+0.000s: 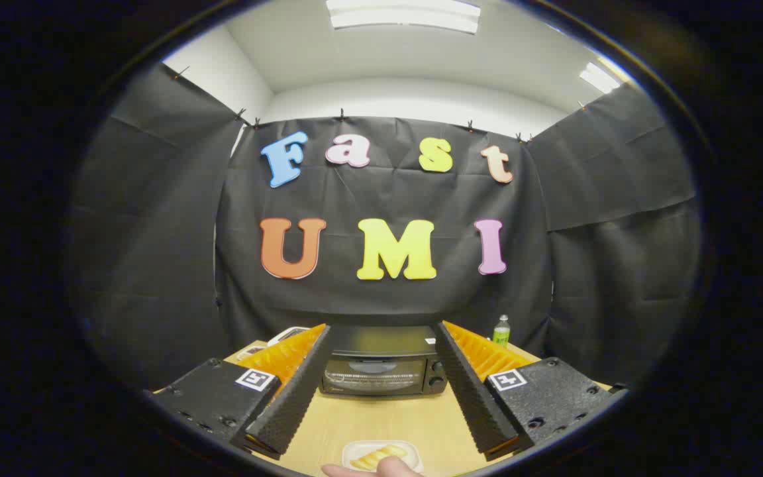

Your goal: Open the toaster oven, put the food inside, and close the toaster oven door.

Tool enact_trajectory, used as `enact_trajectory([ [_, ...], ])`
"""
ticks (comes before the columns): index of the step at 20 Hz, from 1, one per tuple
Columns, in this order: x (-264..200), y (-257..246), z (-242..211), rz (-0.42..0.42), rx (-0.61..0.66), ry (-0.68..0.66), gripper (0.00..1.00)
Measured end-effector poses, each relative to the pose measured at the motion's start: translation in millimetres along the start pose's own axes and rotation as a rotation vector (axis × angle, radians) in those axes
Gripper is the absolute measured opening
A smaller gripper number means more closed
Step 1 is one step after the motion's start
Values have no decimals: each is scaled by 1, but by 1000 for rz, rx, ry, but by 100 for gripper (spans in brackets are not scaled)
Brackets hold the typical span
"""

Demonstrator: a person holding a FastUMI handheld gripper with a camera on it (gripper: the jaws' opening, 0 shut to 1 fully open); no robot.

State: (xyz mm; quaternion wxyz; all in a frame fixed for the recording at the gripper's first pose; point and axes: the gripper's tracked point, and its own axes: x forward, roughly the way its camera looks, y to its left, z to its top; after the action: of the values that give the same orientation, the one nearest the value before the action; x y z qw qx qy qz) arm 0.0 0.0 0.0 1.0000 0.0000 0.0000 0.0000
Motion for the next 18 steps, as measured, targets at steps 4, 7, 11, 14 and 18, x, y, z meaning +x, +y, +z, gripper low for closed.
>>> enact_trajectory([
  [4,-6,3,7,4,-4,-20,100],
  [7,-6,2,7,3,-12,-19,100],
  [11,-2,1,1,9,-14,2,100],
  [14,3,3,-6,17,-28,23,100],
  [18,16,3,-18,36,-55,30,100],
])
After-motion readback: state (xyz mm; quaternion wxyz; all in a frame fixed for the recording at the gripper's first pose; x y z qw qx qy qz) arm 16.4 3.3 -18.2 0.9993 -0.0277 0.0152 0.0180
